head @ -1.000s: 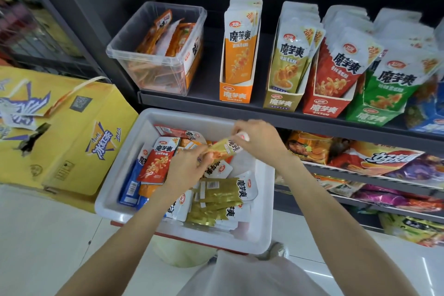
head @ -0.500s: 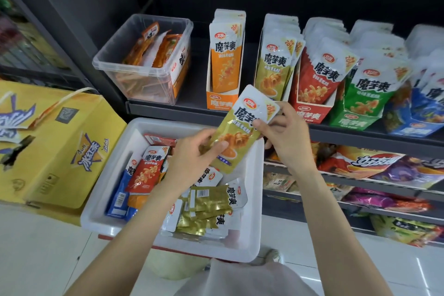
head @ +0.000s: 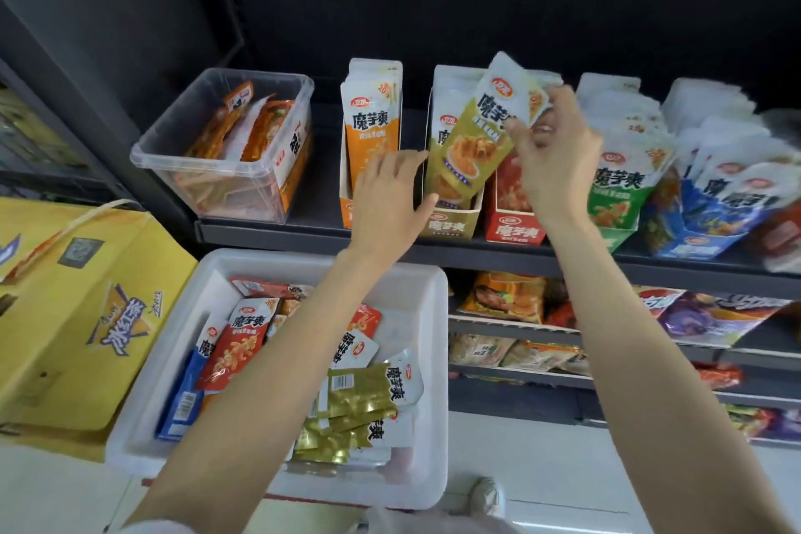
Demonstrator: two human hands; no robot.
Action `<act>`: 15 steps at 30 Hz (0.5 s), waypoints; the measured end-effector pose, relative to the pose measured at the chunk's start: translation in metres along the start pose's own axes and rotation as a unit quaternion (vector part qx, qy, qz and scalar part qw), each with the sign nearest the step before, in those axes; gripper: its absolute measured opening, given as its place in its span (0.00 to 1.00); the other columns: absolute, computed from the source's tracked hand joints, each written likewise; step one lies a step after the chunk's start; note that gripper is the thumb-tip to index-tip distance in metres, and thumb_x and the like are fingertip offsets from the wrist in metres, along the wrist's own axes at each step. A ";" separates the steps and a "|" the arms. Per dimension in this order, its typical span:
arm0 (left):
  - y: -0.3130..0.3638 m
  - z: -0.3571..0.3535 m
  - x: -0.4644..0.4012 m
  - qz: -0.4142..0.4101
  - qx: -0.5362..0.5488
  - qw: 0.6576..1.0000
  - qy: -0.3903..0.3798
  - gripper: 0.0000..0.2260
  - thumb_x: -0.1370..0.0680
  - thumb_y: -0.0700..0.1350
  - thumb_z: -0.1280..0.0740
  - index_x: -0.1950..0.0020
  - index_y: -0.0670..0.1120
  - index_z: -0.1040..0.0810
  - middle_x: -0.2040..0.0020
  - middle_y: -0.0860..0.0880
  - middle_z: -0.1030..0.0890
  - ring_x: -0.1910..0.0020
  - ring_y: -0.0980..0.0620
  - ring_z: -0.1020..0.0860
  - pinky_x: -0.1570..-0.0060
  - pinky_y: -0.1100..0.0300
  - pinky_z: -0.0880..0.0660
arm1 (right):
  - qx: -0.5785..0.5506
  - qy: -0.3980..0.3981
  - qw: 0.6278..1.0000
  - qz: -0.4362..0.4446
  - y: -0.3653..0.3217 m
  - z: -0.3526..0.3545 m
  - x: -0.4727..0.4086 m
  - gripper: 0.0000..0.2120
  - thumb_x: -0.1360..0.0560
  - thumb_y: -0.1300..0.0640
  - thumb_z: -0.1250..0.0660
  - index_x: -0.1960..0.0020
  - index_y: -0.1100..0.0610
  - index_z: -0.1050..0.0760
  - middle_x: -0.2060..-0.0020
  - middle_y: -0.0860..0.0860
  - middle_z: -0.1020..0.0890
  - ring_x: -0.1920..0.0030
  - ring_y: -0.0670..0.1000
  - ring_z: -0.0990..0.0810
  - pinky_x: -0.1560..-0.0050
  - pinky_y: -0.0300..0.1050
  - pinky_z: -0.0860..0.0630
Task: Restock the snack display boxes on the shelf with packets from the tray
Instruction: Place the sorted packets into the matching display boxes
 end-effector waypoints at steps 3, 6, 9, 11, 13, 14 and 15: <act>-0.006 -0.009 0.004 0.006 -0.021 1.000 -0.007 0.21 0.25 0.51 0.32 0.34 0.44 0.26 0.39 0.44 0.22 0.38 0.43 0.29 0.41 0.49 0.31 | 0.118 -0.067 0.991 0.016 0.005 -0.034 -0.003 0.15 0.24 0.53 0.33 0.41 0.59 0.29 0.62 0.53 0.19 0.63 0.51 0.20 0.66 0.37 0.33; -0.005 -0.011 0.003 0.000 -0.024 1.000 -0.018 0.21 0.24 0.51 0.32 0.34 0.44 0.26 0.39 0.45 0.22 0.38 0.43 0.29 0.42 0.48 0.31 | 0.202 -0.089 0.975 -0.001 0.016 -0.050 -0.001 0.17 0.25 0.50 0.32 0.43 0.60 0.30 0.58 0.56 0.19 0.56 0.56 0.20 0.60 0.43 0.35; -0.004 -0.007 0.004 -0.015 -0.009 1.000 -0.003 0.20 0.24 0.51 0.34 0.35 0.44 0.25 0.40 0.45 0.22 0.39 0.44 0.28 0.43 0.50 0.30 | 0.172 -0.047 0.983 -0.039 0.020 -0.037 0.005 0.19 0.26 0.50 0.31 0.43 0.59 0.32 0.57 0.55 0.19 0.57 0.51 0.22 0.60 0.39 0.37; -0.003 0.007 0.011 -0.019 0.026 0.999 0.044 0.17 0.23 0.51 0.36 0.37 0.45 0.24 0.42 0.47 0.21 0.41 0.47 0.26 0.45 0.55 0.31 | 0.118 -0.007 0.992 -0.038 0.014 -0.021 0.019 0.18 0.26 0.51 0.31 0.43 0.60 0.32 0.57 0.54 0.20 0.60 0.47 0.27 0.61 0.37 0.39; -0.003 0.030 0.026 -0.024 0.075 0.990 0.119 0.13 0.22 0.47 0.36 0.41 0.44 0.22 0.46 0.49 0.19 0.46 0.50 0.24 0.48 0.60 0.31 | 0.056 0.027 0.998 -0.002 0.000 -0.007 0.042 0.14 0.25 0.54 0.31 0.45 0.60 0.30 0.59 0.52 0.24 0.63 0.47 0.28 0.61 0.37 0.33; -0.003 0.041 0.037 -0.029 0.099 0.983 0.149 0.11 0.22 0.45 0.36 0.43 0.44 0.21 0.49 0.49 0.19 0.49 0.51 0.24 0.50 0.60 0.30 | 0.033 0.028 0.999 0.017 -0.008 -0.005 0.057 0.12 0.26 0.56 0.31 0.46 0.60 0.29 0.60 0.50 0.25 0.65 0.46 0.29 0.61 0.34 0.32; -0.006 0.048 0.049 -0.032 0.120 0.978 0.168 0.09 0.23 0.43 0.36 0.45 0.43 0.21 0.52 0.49 0.19 0.52 0.51 0.23 0.53 0.58 0.30 | 0.015 0.010 0.999 0.030 -0.013 -0.009 0.073 0.11 0.26 0.57 0.31 0.47 0.60 0.28 0.61 0.48 0.26 0.66 0.45 0.30 0.62 0.30 0.32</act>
Point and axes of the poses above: each hand's wrist, its own x-axis away from the middle knuckle, its own z-axis out of the back of the hand, y = z × x, the point moved 10 cm from there along -x, towards the middle knuckle
